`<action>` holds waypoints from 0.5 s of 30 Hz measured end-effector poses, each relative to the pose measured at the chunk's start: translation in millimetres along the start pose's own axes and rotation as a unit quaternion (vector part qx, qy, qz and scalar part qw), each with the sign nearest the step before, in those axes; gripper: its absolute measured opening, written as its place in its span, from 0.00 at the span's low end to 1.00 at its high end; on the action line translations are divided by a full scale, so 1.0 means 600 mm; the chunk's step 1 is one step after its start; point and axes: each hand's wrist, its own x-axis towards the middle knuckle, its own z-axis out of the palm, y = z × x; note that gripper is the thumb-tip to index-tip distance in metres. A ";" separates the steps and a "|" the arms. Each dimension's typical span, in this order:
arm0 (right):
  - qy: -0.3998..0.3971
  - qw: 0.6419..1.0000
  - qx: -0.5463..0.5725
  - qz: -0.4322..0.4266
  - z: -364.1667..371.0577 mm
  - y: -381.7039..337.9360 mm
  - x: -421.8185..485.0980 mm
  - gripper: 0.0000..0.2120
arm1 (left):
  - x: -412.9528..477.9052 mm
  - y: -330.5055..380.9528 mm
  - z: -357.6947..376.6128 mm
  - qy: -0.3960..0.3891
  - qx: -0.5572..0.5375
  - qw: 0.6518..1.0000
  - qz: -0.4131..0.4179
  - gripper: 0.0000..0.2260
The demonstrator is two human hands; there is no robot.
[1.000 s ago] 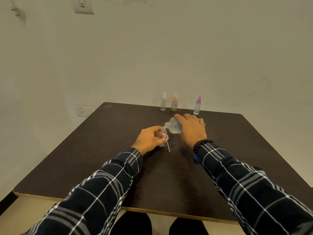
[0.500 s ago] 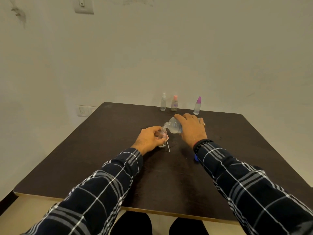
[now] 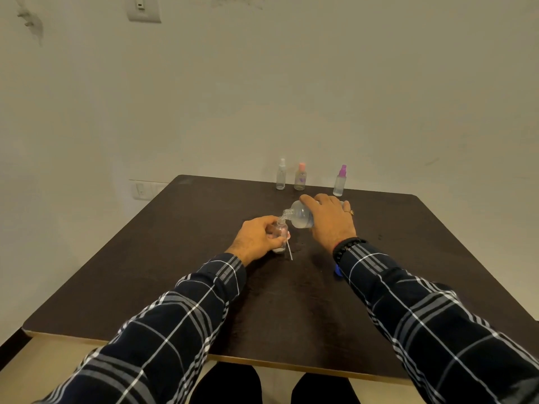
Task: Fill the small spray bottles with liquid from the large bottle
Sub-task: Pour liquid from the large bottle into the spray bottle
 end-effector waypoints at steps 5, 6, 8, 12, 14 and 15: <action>0.001 1.000 -0.005 -0.003 0.000 0.000 0.000 0.35 | 0.002 0.001 0.001 -0.001 -0.002 1.000 -0.001 0.23; 0.002 1.000 -0.005 -0.004 0.000 0.000 0.000 0.35 | 0.002 0.001 0.001 -0.002 -0.002 1.000 0.000 0.23; 0.002 1.000 -0.006 -0.005 0.000 0.000 0.001 0.35 | 0.003 0.001 0.000 -0.003 0.000 1.000 -0.002 0.24; 0.001 1.000 -0.004 -0.005 0.000 0.002 0.001 0.35 | 0.004 -0.002 0.001 0.001 0.004 1.000 -0.005 0.24; 0.000 1.000 -0.005 -0.006 0.000 0.001 0.001 0.35 | 0.007 -0.005 0.002 -0.001 0.005 1.000 -0.005 0.23; 0.001 1.000 -0.005 -0.006 0.000 0.002 0.001 0.35 | 0.008 -0.006 0.003 -0.004 0.004 1.000 -0.006 0.23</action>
